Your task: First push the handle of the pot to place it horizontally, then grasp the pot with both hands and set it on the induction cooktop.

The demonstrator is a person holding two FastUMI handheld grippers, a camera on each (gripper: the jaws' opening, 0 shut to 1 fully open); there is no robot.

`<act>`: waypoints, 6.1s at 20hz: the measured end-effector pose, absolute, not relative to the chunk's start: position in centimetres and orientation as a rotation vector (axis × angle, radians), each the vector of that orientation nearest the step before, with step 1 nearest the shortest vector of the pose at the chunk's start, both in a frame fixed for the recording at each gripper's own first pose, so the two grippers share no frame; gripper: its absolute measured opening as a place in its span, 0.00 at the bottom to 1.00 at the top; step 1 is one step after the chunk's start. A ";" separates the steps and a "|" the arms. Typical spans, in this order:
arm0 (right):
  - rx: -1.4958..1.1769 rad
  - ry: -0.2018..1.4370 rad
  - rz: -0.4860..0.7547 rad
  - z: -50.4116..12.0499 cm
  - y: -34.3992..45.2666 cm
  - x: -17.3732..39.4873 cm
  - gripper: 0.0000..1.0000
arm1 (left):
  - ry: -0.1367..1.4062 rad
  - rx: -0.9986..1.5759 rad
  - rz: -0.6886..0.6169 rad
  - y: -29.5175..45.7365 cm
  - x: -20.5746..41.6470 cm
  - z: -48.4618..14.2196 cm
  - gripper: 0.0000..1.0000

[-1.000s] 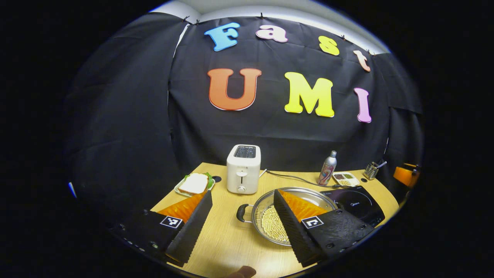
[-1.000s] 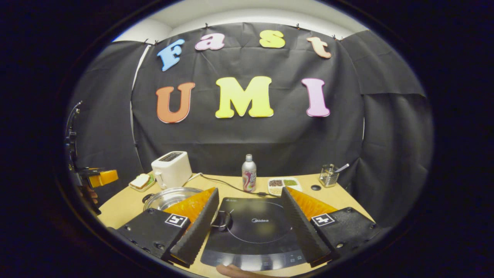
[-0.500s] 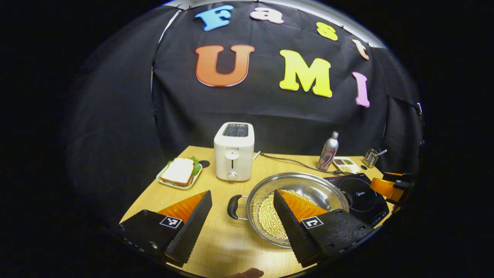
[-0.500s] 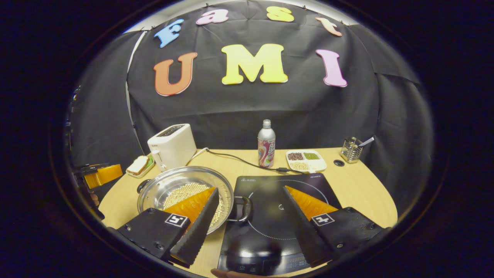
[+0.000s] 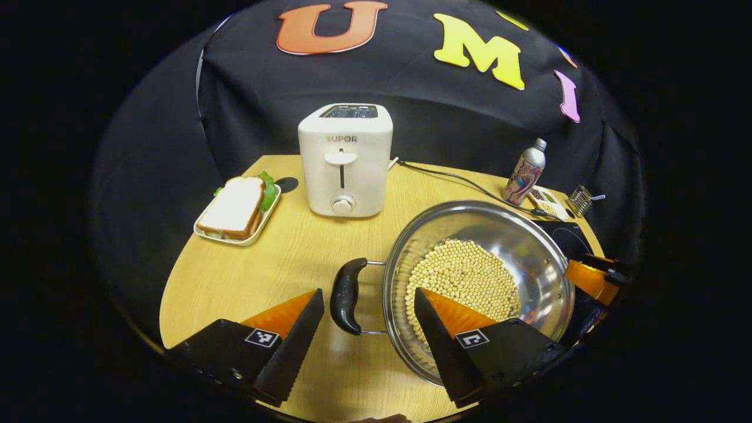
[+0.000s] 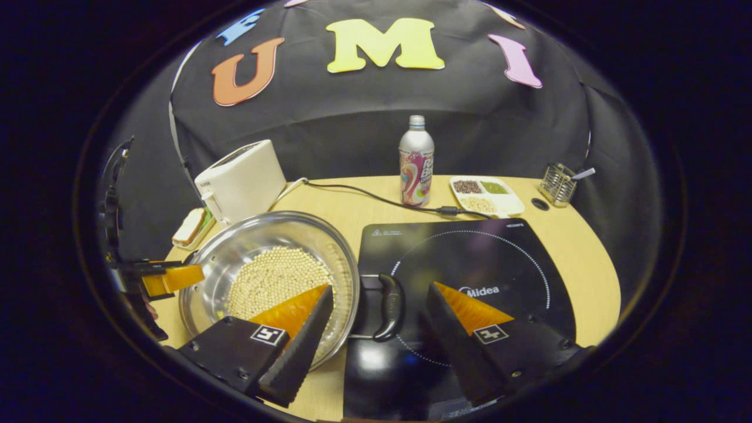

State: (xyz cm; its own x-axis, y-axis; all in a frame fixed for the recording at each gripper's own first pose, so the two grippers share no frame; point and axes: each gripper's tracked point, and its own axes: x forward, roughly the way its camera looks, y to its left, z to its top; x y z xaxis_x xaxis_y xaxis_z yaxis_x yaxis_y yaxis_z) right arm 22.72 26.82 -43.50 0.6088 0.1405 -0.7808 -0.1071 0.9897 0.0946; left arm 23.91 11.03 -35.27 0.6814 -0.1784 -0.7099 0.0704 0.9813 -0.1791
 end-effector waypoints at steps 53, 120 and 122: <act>0.132 0.897 0.168 -26.3 7.2 23.6 0.54 | 0.636 -0.022 -0.213 -6.1 20.7 -17.3 0.58; -0.019 0.297 -0.033 -18.3 -1.4 6.5 1.00 | 0.044 -0.131 -0.041 -1.6 4.1 -10.6 0.95; -0.035 0.251 -0.041 -16.2 -1.5 5.0 1.00 | 0.017 -0.124 -0.032 -1.2 2.4 -8.9 0.95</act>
